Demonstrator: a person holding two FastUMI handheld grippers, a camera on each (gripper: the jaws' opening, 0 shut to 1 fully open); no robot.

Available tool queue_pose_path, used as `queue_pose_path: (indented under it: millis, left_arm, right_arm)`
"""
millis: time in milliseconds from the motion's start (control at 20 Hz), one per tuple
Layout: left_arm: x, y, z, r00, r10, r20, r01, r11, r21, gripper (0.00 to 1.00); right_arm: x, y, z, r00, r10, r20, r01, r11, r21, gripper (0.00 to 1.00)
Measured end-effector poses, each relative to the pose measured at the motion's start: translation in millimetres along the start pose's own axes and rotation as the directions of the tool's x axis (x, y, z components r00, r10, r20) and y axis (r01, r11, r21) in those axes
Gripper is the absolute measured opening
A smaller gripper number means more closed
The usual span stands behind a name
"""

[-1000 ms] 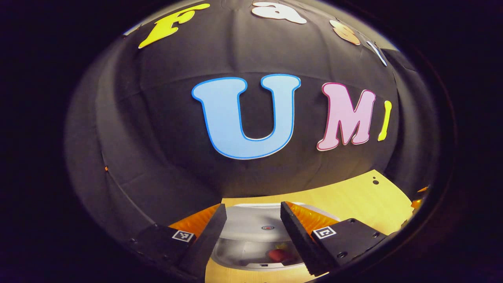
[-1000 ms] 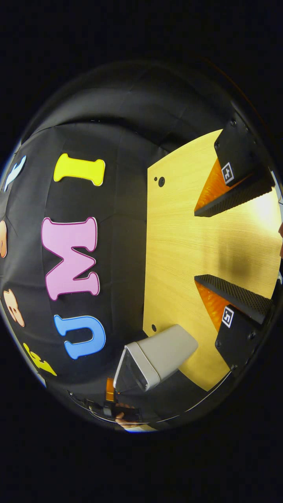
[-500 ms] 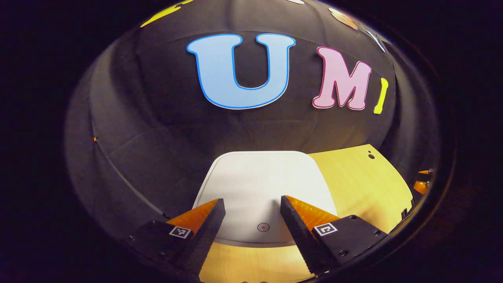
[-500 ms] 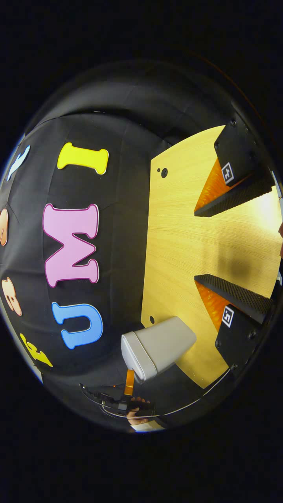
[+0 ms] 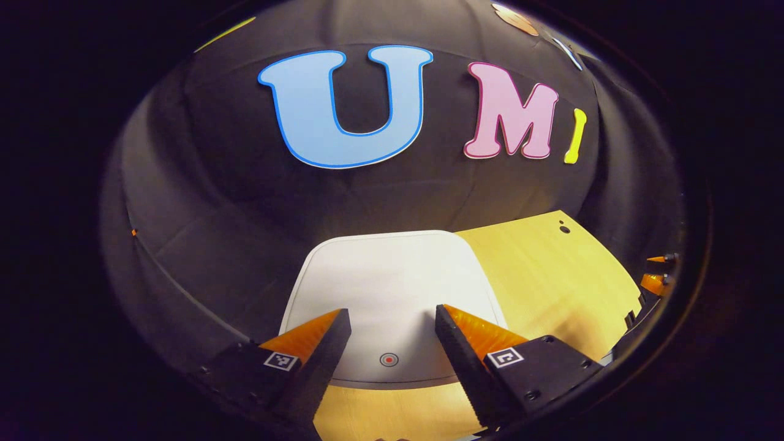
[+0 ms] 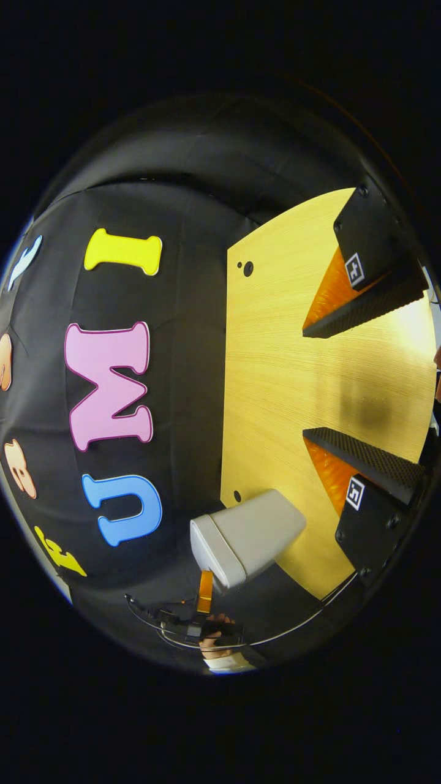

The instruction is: Press the lid of the desktop garbage bin to open it, pick up the crumpled paper on the desktop and throw it into the bin, then pick up the pop can on the desktop and drop it into the bin, and finally close the garbage bin lid.

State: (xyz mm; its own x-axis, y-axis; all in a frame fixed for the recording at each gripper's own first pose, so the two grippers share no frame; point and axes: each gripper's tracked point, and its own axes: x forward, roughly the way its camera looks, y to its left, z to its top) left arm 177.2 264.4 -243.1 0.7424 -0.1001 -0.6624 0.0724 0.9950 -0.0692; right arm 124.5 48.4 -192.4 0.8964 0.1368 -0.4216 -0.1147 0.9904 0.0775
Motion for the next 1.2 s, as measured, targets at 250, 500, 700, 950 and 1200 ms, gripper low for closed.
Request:
queue_pose_path:
  millis: [250,500,700,950,1200]
  left_arm:
    - [-29.2,-21.0,59.4,0.957,0.093,0.276,-0.085,0.996,-0.04,0.94]
    - [-76.9,-122.2,103.4,0.885,-0.04,0.464,0.052,0.999,-0.012,0.93]
    - [-106.6,-176.4,96.9,0.867,-0.141,0.478,0.154,0.988,0.011,0.94]
    - [-130.5,-191.5,89.9,0.84,-0.154,0.52,0.159,0.987,0.036,0.95]
    - [-130.1,-238.5,84.3,0.832,-0.182,0.525,0.164,0.983,0.08,0.94]
  right_arm:
    - [-34.8,12.5,38.6,0.994,0.008,0.109,-0.006,1.0,-0.025,0.94]
    - [-71.8,47.4,67.2,0.979,-0.047,0.199,0.033,0.997,0.07,0.95]
    - [-99.4,85.5,74.9,0.965,-0.084,0.247,0.058,0.992,0.114,0.98]
    - [-122.6,101.2,90.2,0.949,-0.094,0.301,0.063,0.992,0.112,0.98]
    - [-127.1,76.1,113.7,0.929,-0.107,0.355,0.088,0.994,0.069,0.97]
